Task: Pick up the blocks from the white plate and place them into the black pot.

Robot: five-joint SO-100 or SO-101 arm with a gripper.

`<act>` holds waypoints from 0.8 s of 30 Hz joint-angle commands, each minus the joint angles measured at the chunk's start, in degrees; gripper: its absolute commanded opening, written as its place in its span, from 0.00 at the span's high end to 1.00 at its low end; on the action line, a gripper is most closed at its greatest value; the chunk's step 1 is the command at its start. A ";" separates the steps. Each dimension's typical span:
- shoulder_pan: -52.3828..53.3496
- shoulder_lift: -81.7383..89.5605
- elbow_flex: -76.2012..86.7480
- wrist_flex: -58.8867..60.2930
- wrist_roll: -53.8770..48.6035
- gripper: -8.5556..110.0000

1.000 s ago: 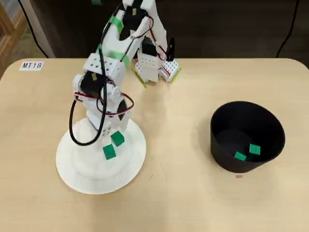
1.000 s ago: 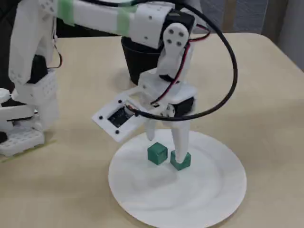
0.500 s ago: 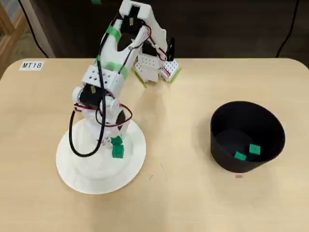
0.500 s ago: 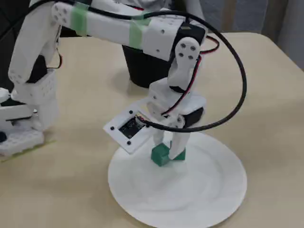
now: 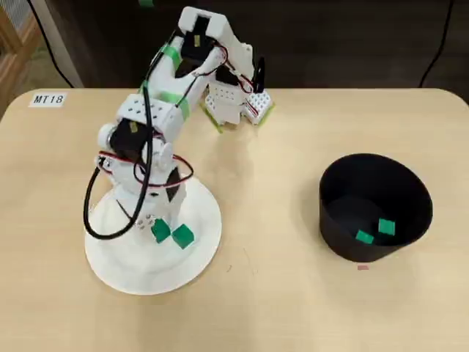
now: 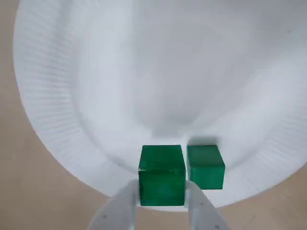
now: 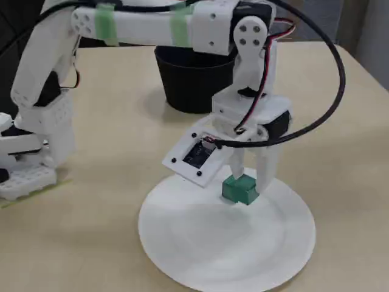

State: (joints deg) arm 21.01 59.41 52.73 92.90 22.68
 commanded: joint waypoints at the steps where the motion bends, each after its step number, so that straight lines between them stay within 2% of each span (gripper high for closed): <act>1: -0.35 2.55 -2.99 -0.18 -0.79 0.95; 7: 0.00 3.87 -5.54 -0.26 -3.43 0.95; 14: -6.06 9.67 -9.93 -2.81 -11.25 0.95; 18: -13.27 15.56 -9.93 -4.04 -17.58 0.95; 24: -29.97 22.68 -9.32 -3.69 -24.17 0.95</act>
State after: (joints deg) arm -2.11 77.26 46.14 89.03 0.70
